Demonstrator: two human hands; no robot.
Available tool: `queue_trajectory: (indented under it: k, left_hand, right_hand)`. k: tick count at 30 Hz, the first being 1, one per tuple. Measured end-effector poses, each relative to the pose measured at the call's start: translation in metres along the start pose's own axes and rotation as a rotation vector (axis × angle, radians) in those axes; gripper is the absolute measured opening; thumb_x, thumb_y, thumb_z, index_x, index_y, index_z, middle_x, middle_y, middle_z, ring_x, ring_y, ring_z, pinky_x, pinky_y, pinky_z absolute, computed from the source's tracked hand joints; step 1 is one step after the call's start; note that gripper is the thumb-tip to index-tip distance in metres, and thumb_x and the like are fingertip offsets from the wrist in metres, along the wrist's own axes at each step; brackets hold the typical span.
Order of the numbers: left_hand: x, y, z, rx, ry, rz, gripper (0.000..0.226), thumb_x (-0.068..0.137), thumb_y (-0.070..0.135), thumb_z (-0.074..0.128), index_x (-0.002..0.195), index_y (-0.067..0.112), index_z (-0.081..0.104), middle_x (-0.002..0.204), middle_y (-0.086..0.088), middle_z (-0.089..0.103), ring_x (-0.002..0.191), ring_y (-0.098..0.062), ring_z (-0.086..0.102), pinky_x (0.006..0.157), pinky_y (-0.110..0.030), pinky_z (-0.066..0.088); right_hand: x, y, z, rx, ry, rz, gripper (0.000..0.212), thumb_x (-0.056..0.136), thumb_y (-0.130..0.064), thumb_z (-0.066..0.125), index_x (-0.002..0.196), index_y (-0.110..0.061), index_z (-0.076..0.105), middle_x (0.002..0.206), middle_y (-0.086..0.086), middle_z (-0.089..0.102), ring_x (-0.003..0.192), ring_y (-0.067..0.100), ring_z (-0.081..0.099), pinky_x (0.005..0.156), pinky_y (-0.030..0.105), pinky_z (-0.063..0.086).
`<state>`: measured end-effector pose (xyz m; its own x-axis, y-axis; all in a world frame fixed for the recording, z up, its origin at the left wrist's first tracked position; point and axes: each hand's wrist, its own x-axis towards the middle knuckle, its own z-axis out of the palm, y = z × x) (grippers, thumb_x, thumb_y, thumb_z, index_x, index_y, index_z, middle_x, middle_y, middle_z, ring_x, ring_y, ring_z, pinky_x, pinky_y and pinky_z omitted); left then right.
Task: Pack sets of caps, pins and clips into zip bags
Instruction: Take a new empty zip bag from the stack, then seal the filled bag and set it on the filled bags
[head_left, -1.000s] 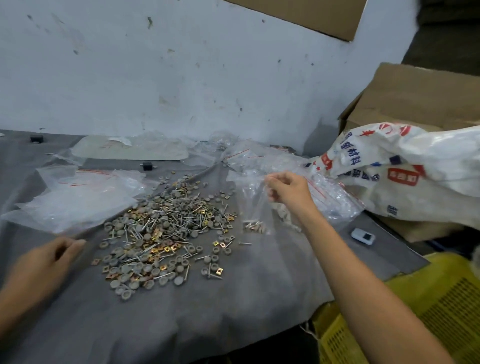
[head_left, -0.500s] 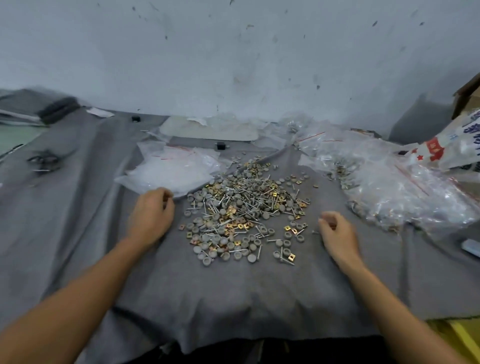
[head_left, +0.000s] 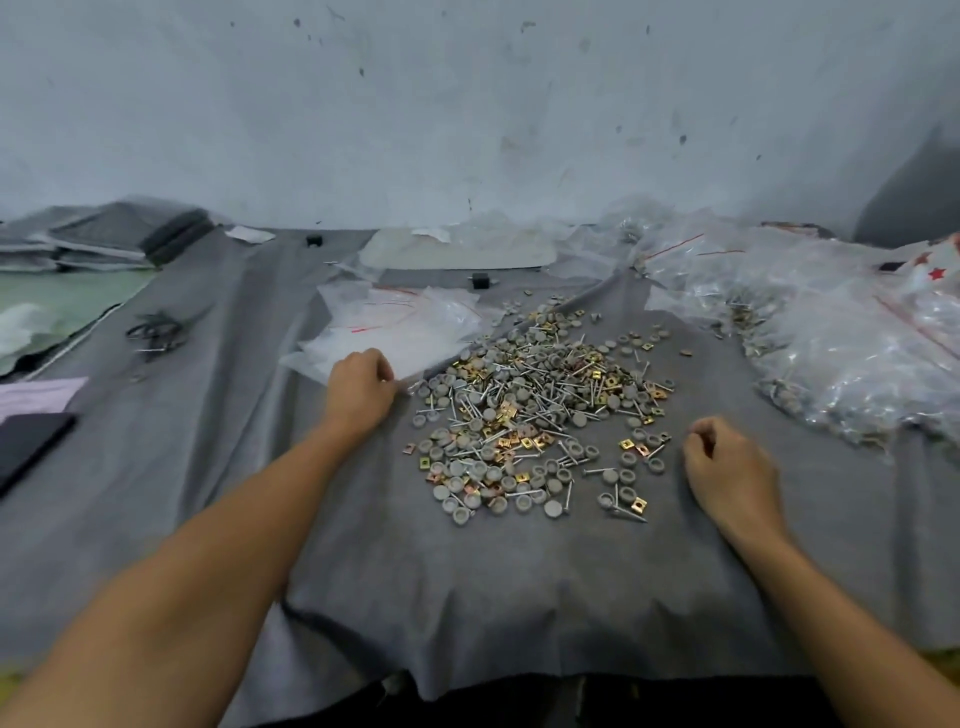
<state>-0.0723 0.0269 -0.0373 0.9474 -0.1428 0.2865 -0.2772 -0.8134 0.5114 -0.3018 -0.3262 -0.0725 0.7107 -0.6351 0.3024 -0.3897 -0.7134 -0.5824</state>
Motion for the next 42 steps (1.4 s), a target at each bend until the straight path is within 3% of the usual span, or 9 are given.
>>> queue_trajectory:
  k: [4, 10, 14, 21, 27, 33, 37, 40, 42]
  left_hand:
    - [-0.001, 0.000, -0.006, -0.058, -0.042, -0.005, 0.023, 0.087, 0.021, 0.074, 0.077, 0.016, 0.054, 0.081, -0.002, 0.062, 0.081, -0.025, 0.057, 0.066, -0.034, 0.039]
    - [-0.003, -0.002, -0.016, -0.091, -0.004, -0.017, 0.007, 0.097, 0.020, 0.063, 0.099, 0.013, 0.061, 0.100, -0.006, 0.068, 0.097, -0.029, 0.061, 0.083, -0.039, 0.047]
    - [-0.003, 0.001, -0.027, -0.154, 0.019, -0.027, 0.028, 0.097, 0.008, 0.057, 0.125, 0.009, 0.064, 0.105, -0.012, 0.073, 0.102, -0.030, 0.065, 0.087, -0.035, 0.046]
    - [0.000, 0.008, -0.042, -0.166, 0.132, 0.001, 0.008, 0.089, 0.021, 0.071, 0.093, 0.014, 0.073, 0.086, -0.001, 0.067, 0.086, -0.023, 0.064, 0.074, -0.031, 0.043]
    - [0.011, 0.036, -0.069, -0.149, 0.149, 0.132, 0.012, 0.105, 0.033, 0.042, 0.099, 0.024, 0.048, 0.094, 0.011, 0.068, 0.090, -0.015, 0.054, 0.087, -0.037, 0.037]
    - [0.000, 0.090, -0.100, -0.729, -0.020, 0.109, 0.012, 0.108, 0.021, 0.042, 0.108, 0.018, 0.053, 0.079, 0.002, 0.070, 0.067, -0.013, 0.065, 0.061, -0.024, 0.046]
    - [-0.014, 0.116, -0.098, -1.019, -0.130, -0.019, 0.015, 0.108, 0.020, 0.041, 0.107, 0.020, 0.057, 0.076, 0.005, 0.072, 0.066, -0.012, 0.070, 0.058, -0.023, 0.048]
    - [-0.026, 0.124, -0.086, -1.286, -0.226, -0.171, 0.013, 0.109, 0.021, 0.042, 0.108, 0.016, 0.054, 0.075, 0.006, 0.071, 0.059, -0.008, 0.067, 0.054, -0.023, 0.046]
    - [-0.037, 0.122, -0.075, -1.384, -0.240, -0.285, 0.015, 0.109, 0.022, 0.042, 0.108, 0.013, 0.054, 0.088, -0.001, 0.075, 0.062, -0.010, 0.070, 0.053, -0.022, 0.049]
  right_hand:
    - [-0.001, 0.002, 0.001, -0.022, -0.009, -0.041, 0.010, 0.097, -0.018, 0.055, 0.091, -0.020, 0.062, 0.093, 0.008, 0.068, 0.080, 0.027, 0.053, 0.070, 0.035, 0.038]
    - [-0.004, -0.002, 0.000, -0.060, 0.000, -0.083, 0.011, 0.096, -0.018, 0.055, 0.086, -0.018, 0.060, 0.090, 0.007, 0.064, 0.082, 0.029, 0.057, 0.069, 0.037, 0.041]
    - [-0.006, -0.003, 0.000, -0.084, 0.008, -0.104, 0.010, 0.096, -0.019, 0.056, 0.086, -0.017, 0.060, 0.090, 0.007, 0.063, 0.082, 0.030, 0.057, 0.068, 0.037, 0.042]
    - [-0.008, -0.008, -0.002, -0.116, -0.006, -0.124, 0.011, 0.097, -0.020, 0.055, 0.088, -0.014, 0.060, 0.093, 0.009, 0.063, 0.087, 0.033, 0.059, 0.074, 0.043, 0.050]
    - [-0.006, -0.005, 0.000, -0.126, 0.000, -0.134, 0.013, 0.097, -0.022, 0.054, 0.086, -0.015, 0.058, 0.090, 0.009, 0.063, 0.084, 0.033, 0.059, 0.071, 0.042, 0.049]
    - [-0.014, -0.015, -0.008, -0.059, 0.070, -0.194, 0.007, 0.095, -0.018, 0.060, 0.100, -0.013, 0.063, 0.100, 0.011, 0.066, 0.094, 0.035, 0.058, 0.075, 0.040, 0.047]
    - [-0.032, -0.070, -0.011, 0.332, -0.044, -0.227, 0.006, 0.097, -0.023, 0.064, 0.103, -0.023, 0.064, 0.100, 0.000, 0.067, 0.090, 0.020, 0.063, 0.070, 0.027, 0.052]
    - [-0.047, -0.123, -0.012, 0.890, -0.569, 0.022, 0.067, 0.084, -0.047, 0.076, 0.141, -0.024, 0.048, 0.125, -0.009, 0.058, 0.110, 0.007, 0.058, 0.091, 0.031, 0.052]
    - [-0.049, -0.141, -0.010, 1.175, -0.705, 0.131, 0.079, 0.082, -0.046, 0.078, 0.148, -0.025, 0.039, 0.130, -0.007, 0.059, 0.116, 0.013, 0.060, 0.097, 0.037, 0.051]
